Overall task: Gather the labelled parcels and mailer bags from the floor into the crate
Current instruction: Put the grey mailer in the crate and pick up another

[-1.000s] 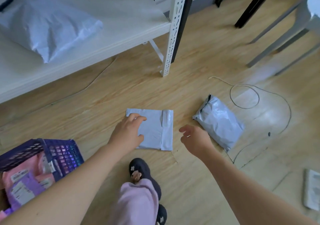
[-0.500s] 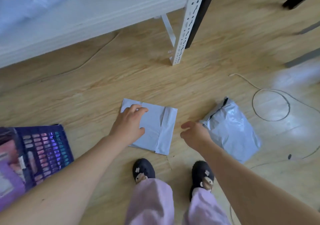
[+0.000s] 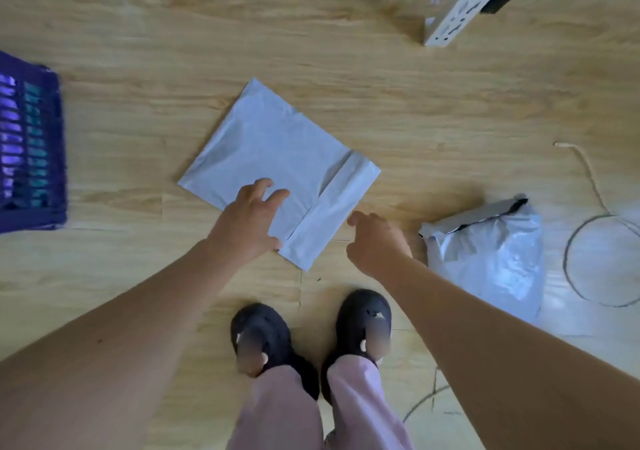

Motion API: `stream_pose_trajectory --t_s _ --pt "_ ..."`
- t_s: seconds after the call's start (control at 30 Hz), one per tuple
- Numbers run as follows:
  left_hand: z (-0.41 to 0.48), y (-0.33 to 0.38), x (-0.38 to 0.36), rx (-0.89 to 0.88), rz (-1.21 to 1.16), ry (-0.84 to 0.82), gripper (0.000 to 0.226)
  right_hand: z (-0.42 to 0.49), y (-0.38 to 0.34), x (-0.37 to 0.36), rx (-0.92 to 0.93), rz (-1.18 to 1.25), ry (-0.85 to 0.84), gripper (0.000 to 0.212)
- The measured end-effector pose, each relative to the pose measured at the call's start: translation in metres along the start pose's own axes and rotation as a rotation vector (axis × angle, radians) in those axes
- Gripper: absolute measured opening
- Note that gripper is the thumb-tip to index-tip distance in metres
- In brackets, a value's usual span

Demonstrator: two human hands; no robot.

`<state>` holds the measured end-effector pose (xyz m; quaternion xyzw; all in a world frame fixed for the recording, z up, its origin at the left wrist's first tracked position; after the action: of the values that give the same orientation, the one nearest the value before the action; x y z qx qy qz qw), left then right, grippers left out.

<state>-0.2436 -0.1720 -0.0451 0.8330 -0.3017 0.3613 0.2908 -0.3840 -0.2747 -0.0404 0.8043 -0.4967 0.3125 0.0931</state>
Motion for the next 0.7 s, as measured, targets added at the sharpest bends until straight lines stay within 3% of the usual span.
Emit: stream_pose_trajectory --t_s 0.1,0.17,0.27,0.37,0.5,0.6,0.7 --pt "0.014 -0.022 -0.046 0.005 0.049 0.000 0.087 0.037 0.000 -0.031 0.034 -0.016 0.055 0.057" --pt "0.025 -0.030 -0.075 -0.035 0.105 0.018 0.091 0.063 0.008 -0.047 -0.077 0.146 0.092 0.063" --pt "0.040 -0.050 -0.122 -0.013 0.201 -0.038 0.100 0.101 0.034 -0.082 -0.452 0.778 0.134 0.059" --pt "0.047 -0.050 -0.136 -0.048 0.172 0.080 0.118 0.119 0.041 -0.110 -0.663 1.293 0.185 0.022" --pt "0.049 -0.059 -0.138 -0.065 0.221 0.166 0.123 0.121 0.011 -0.135 -0.694 1.391 -0.015 0.017" --pt "0.041 -0.060 -0.114 -0.007 0.138 0.187 0.127 0.105 -0.005 -0.118 -0.674 1.370 -0.054 0.021" --pt "0.020 -0.066 -0.075 0.105 0.015 0.234 0.112 0.077 -0.017 -0.086 -0.640 1.417 -0.083 0.023"
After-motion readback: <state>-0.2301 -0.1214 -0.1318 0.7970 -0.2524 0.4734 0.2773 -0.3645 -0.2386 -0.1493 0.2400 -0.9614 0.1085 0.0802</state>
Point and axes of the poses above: each hand's wrist, its own z-axis towards the middle knuckle, its own x-axis out of the back of the hand, y = z × x, the point moved 10 cm from there along z, towards the middle knuckle, and after that the axes turned 8 degrees about y, right-handed, at the moved point
